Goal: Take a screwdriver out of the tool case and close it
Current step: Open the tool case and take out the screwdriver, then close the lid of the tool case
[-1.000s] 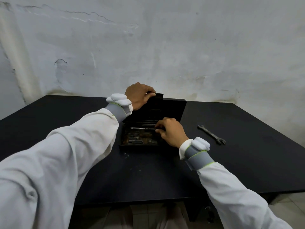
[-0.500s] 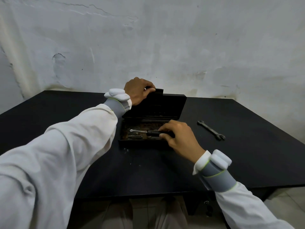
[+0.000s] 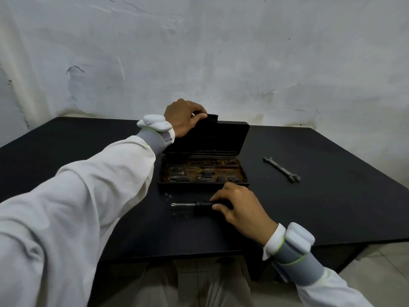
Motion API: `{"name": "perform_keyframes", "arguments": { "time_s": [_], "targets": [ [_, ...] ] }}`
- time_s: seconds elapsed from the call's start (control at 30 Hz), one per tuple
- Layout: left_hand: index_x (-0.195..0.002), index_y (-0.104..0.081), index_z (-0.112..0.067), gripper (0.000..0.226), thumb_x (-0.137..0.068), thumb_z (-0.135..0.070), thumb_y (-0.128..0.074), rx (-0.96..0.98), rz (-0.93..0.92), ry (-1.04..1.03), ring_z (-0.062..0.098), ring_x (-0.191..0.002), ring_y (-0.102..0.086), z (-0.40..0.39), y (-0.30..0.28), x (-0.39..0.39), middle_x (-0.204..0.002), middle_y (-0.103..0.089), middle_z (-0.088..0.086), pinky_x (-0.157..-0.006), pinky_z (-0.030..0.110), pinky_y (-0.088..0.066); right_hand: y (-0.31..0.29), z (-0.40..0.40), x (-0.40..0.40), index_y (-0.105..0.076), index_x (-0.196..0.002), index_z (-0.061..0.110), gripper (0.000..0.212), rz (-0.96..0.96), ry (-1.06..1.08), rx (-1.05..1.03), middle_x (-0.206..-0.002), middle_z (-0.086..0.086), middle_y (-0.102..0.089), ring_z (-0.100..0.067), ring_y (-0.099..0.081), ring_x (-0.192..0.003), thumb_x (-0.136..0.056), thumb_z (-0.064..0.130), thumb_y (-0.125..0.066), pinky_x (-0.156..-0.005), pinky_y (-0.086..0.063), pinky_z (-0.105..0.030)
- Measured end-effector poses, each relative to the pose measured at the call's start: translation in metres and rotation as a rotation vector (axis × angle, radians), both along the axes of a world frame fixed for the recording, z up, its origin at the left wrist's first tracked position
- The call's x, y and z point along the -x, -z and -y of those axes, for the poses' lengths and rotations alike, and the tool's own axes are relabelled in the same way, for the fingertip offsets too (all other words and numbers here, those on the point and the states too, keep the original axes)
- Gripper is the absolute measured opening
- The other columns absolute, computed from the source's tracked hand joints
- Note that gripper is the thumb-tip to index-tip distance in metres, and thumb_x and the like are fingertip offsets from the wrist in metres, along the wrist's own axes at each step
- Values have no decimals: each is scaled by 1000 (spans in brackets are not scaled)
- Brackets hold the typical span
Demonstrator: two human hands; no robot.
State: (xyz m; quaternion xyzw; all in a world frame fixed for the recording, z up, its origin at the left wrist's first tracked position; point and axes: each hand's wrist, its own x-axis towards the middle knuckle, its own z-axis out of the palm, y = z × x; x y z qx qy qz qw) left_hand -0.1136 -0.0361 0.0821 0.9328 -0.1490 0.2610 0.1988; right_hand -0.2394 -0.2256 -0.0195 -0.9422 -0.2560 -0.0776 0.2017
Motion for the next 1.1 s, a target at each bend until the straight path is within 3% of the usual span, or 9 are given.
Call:
{"name": "perform_keyframes", "arguments": {
  "time_s": [0.3, 0.47, 0.87, 1.1],
  "targets": [
    [-97, -71, -24, 23, -88, -35, -53, 27, -9, 9, 22, -91, -68, 0, 1, 2, -100, -75, 1, -82, 35, -49, 6, 0, 0, -65, -115, 24, 29, -6, 4, 23, -106, 0, -59, -21, -56, -99, -89, 33, -56, -75, -44, -30],
    [-95, -72, -24, 21, -87, -35, -55, 50, -17, 25, 21, -91, -69, 0, 2, 7, -98, -76, 1, -84, 37, -52, 4, 2, 1, -62, -119, 25, 36, 11, -3, 21, -110, 1, -60, -19, -54, -104, -86, 41, -58, -81, -46, -30],
    [-97, -70, -20, 18, -85, -31, -61, 91, -58, 158, 13, -101, -66, 0, 30, 48, -108, -73, -3, -91, 41, -53, -23, 9, -9, -70, -102, 20, 27, 134, 60, -222, -94, -1, -65, -17, -61, -89, -82, 37, -65, -78, -52, -38],
    [-96, -68, -22, 16, -84, -31, -62, 46, -100, 193, 15, -108, -62, 0, 59, 73, -117, -69, -7, -96, 42, -49, -34, 14, -18, -73, -94, 18, 19, 178, 122, -383, -88, 1, -69, -9, -61, -77, -80, 30, -69, -70, -51, -25]
  ]
}}
